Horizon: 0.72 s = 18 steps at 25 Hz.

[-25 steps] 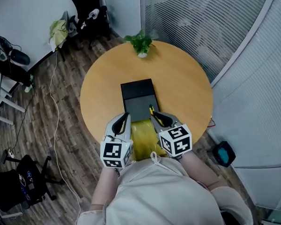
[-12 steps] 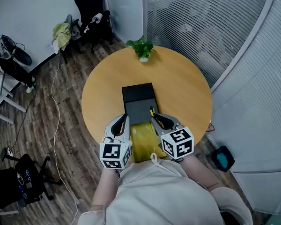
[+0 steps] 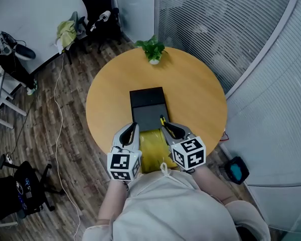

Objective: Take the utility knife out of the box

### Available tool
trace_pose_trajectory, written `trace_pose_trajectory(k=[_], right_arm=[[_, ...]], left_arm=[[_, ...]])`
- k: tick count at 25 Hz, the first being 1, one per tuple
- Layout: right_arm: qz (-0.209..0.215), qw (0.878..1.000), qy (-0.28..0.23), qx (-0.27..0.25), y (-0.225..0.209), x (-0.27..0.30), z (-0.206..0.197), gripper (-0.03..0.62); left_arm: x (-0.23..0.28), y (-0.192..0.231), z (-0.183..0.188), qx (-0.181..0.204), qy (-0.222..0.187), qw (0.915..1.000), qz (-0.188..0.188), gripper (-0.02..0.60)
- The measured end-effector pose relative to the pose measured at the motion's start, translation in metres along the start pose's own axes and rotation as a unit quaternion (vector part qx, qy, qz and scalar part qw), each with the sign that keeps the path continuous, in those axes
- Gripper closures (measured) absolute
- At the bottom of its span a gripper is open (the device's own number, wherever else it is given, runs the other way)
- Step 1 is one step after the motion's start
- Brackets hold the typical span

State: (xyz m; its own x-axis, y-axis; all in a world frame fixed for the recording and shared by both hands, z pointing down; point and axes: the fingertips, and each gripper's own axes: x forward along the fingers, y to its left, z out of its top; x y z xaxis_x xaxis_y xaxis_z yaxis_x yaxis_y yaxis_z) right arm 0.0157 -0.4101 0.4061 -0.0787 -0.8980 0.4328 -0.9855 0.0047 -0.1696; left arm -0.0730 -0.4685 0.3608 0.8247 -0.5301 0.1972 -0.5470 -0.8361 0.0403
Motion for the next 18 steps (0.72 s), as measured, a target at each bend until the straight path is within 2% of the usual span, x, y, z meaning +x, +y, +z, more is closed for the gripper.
trace_pose_trajectory(k=[18], right_arm=[[0.000, 1.000, 0.003, 0.009, -0.0006, -0.0002, -0.0057, 0.531]], left_arm=[[0.0016, -0.0102, -0.0092, 0.003, 0.010, 0.9998, -0.015, 0.575]])
